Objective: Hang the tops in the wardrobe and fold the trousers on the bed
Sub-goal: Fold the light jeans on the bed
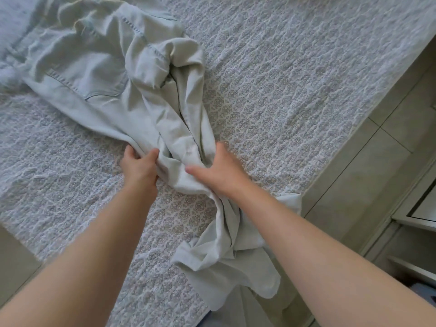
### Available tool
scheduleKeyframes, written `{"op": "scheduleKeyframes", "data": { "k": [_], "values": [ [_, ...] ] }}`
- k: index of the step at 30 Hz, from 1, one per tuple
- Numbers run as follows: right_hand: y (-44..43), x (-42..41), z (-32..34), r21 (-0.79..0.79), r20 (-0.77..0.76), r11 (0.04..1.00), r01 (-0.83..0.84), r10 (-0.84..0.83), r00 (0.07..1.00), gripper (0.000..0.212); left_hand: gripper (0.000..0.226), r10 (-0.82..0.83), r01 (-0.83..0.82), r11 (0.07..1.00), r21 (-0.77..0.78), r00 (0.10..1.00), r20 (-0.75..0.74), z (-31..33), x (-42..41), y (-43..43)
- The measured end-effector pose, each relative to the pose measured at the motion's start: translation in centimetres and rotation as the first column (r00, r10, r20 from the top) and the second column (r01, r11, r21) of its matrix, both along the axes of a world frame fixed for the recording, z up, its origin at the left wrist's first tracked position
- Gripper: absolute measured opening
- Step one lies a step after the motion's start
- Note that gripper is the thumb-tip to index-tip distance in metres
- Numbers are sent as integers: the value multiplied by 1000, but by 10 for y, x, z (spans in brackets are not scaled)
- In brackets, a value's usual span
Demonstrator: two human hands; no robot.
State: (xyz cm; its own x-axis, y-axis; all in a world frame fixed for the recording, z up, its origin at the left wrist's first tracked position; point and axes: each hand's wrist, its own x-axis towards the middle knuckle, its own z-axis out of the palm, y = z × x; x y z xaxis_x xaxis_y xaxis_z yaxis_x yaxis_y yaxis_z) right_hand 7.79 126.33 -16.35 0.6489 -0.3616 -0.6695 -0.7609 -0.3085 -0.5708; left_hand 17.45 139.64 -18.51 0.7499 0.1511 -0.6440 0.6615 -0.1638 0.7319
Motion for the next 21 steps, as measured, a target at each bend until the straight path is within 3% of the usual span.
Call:
{"op": "scheduleKeyframes", "data": {
  "k": [3,6,13,21],
  "values": [
    [0,-5,0,-112,11,993,-31,33,999,39,25,-42,42,999,1,999,-15,-1,-20,-2],
    [-7,-20,3,-107,36,994,29,-25,999,21,27,-44,44,999,-7,998,-40,0,-40,-3],
    [-25,-76,21,-19,88,993,113,-111,990,17,14,28,-51,995,-87,969,-244,3,-73,2],
    [-44,-138,47,54,120,987,152,-157,980,14,46,240,-314,919,-239,925,-293,17,-44,-9]
  ]
}}
